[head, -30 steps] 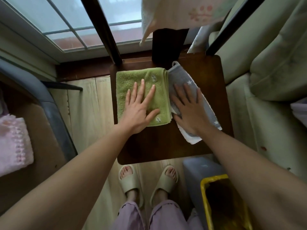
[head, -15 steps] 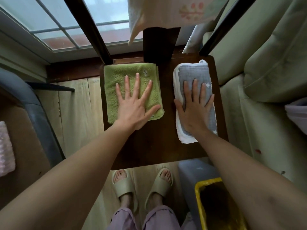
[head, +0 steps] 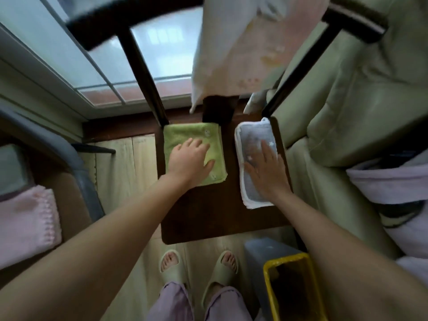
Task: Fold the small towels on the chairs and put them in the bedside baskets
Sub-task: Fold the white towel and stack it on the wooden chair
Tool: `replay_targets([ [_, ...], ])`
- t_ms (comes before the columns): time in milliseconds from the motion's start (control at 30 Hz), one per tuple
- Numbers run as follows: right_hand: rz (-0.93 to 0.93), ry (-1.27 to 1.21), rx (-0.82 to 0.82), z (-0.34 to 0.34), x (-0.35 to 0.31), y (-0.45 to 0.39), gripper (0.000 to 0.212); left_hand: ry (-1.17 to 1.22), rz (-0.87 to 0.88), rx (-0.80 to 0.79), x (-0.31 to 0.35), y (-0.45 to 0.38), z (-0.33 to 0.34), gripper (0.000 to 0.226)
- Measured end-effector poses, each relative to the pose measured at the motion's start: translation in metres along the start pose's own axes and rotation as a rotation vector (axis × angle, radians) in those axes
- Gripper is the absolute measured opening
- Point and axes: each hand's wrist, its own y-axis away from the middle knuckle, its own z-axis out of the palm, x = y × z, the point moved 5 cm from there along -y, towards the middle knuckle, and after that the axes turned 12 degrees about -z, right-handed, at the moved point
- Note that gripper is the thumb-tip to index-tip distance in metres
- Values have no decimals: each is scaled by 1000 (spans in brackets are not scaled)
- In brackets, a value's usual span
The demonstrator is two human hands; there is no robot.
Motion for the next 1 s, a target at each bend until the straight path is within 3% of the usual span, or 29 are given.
replay_targets([
  [167,16,-244,134,-110,-45,49,42,86,7,-73,-6,50,-121,44],
  [333,64,-384,329,-215,-72,62,24,173,17,-7,-10,74,-218,31],
  [600,-141,-265,407,-333,-74,19,23,270,5,127,24,48,-300,30],
  [767,-412,-6,216,-364,-63,-45,38,342,-80,89,45,18,-317,35],
  [900,-728,245,12,-352,-73,-87,56,362,-139,73,44,11,-320,35],
  [1000,-872,400,-34,-334,-86,-104,53,336,-197,51,36,14,-319,39],
])
